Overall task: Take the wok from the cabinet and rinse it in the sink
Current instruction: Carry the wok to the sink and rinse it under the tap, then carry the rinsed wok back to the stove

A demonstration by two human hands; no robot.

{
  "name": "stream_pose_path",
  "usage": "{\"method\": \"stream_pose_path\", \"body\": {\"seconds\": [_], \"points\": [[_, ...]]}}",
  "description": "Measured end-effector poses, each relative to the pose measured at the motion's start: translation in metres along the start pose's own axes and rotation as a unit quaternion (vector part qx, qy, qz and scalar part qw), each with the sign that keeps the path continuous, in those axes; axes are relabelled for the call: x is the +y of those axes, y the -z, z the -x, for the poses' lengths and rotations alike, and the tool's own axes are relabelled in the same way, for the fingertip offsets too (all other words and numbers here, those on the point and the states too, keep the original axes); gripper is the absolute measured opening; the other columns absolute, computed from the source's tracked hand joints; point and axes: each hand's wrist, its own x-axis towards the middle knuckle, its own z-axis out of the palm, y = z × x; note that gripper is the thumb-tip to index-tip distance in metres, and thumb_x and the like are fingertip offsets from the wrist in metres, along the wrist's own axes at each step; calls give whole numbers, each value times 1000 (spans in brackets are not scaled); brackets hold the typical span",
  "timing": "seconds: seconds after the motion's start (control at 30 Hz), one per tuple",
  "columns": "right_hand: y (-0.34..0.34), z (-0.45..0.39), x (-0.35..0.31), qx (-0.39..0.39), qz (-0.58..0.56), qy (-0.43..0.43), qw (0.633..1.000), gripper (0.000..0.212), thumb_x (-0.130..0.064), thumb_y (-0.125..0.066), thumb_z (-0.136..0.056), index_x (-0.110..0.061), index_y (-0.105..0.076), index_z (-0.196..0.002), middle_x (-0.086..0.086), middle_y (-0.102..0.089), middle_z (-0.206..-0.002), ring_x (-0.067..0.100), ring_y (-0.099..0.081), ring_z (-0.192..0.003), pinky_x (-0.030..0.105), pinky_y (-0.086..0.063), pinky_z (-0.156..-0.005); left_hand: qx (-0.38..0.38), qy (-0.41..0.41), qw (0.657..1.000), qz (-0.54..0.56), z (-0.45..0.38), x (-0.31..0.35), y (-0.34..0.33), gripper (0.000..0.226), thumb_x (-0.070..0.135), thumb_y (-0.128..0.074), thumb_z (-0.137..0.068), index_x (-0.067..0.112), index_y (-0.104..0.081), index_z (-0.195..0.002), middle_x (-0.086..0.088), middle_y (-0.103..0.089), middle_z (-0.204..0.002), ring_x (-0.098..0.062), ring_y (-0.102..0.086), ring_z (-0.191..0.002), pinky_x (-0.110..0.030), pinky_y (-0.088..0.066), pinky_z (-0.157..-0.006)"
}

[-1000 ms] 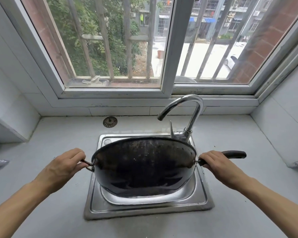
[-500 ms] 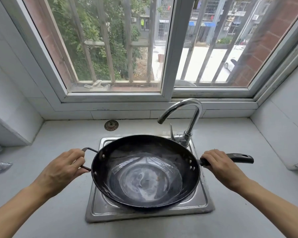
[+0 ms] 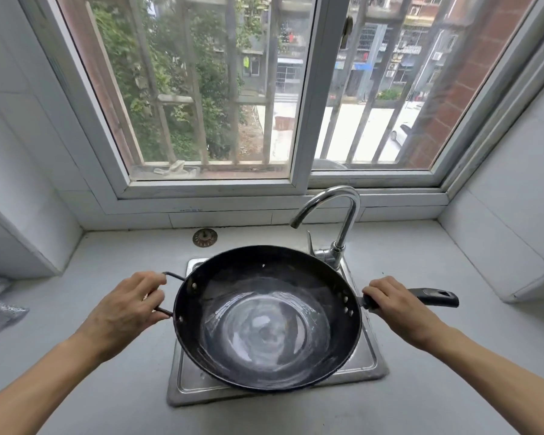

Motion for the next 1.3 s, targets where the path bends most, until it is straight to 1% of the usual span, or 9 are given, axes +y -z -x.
{"method": "stream_pose_path", "body": {"seconds": [0.07,0.13,0.23,0.3,0.43,0.6,0.97,1.17,1.3], "points": [[4,3,-5,-5,3,-16,1000,33,-13,-77,-78,-11,-57,-104,4,-57,-101,25,-54,-88,39,-52,-74,-31,13,999,11,-3,0,1,35,43,-65,-84,11,-53,-78,-14,-53,-118,-36,-54,-112,-45,-55,-82],[10,7,-11,-14,-1,-39,999,29,-11,-76,-78,-12,-58,-101,3,-56,-99,24,-53,-88,36,-51,-75,-67,34,996,49,-6,2,3,44,35,-86,-68,11,-51,-76,-15,-52,-118,-34,-58,-103,-43,-57,-76],[17,14,-22,-30,-6,-72,997,19,-13,-69,-85,-16,-53,-95,-1,-51,-96,21,-46,-89,32,-48,-77,-109,77,984,114,-3,5,3,49,33,-87,-68,17,-41,-77,-9,-44,-122,-22,-57,-70,-34,-54,-57],[20,20,-29,-32,-12,-89,995,17,-14,-67,-86,-19,-51,-90,-3,-47,-93,19,-43,-85,30,-45,-75,-113,90,981,126,1,6,-3,46,34,-82,-75,19,-38,-78,-6,-37,-128,-21,-54,-61,-35,-52,-56],[25,34,-42,-29,-10,-108,994,19,-13,-67,-85,-21,-50,-87,-6,-46,-87,17,-41,-78,27,-39,-71,-115,102,977,149,5,9,2,44,34,-81,-77,23,-39,-76,-2,-32,-134,-22,-58,-68,-34,-51,-64],[34,57,-47,-2,-27,-116,993,25,-12,-70,-82,-22,-48,-83,-9,-43,-79,16,-39,-74,30,-42,-67,-110,98,978,150,6,20,23,44,32,-80,-78,24,-37,-73,0,-30,-140,-20,-62,-94,-30,-48,-70],[66,151,-37,55,-66,-154,984,22,-9,-70,-81,-20,-51,-83,-6,-51,-80,18,-43,-75,33,-42,-69,-57,122,982,135,-4,109,90,52,20,-92,-62,24,-40,-64,-4,-50,-126,-18,-55,-83,-30,-42,-71],[95,215,-36,62,-55,-183,980,21,-9,-70,-82,-20,-52,-86,-5,-53,-83,18,-44,-78,33,-42,-72,-3,43,988,151,-19,167,120,50,8,-93,-55,16,-45,-64,-2,-58,-114,-20,-54,-76,-18,-36,-64],[115,255,-41,69,-35,-210,975,21,-10,-71,-82,-20,-53,-86,-5,-54,-83,19,-45,-77,34,-43,-71,21,-24,987,157,-33,189,130,50,8,-94,-52,15,-47,-67,1,-57,-118,-23,-58,-86,-27,-43,-70]]}}
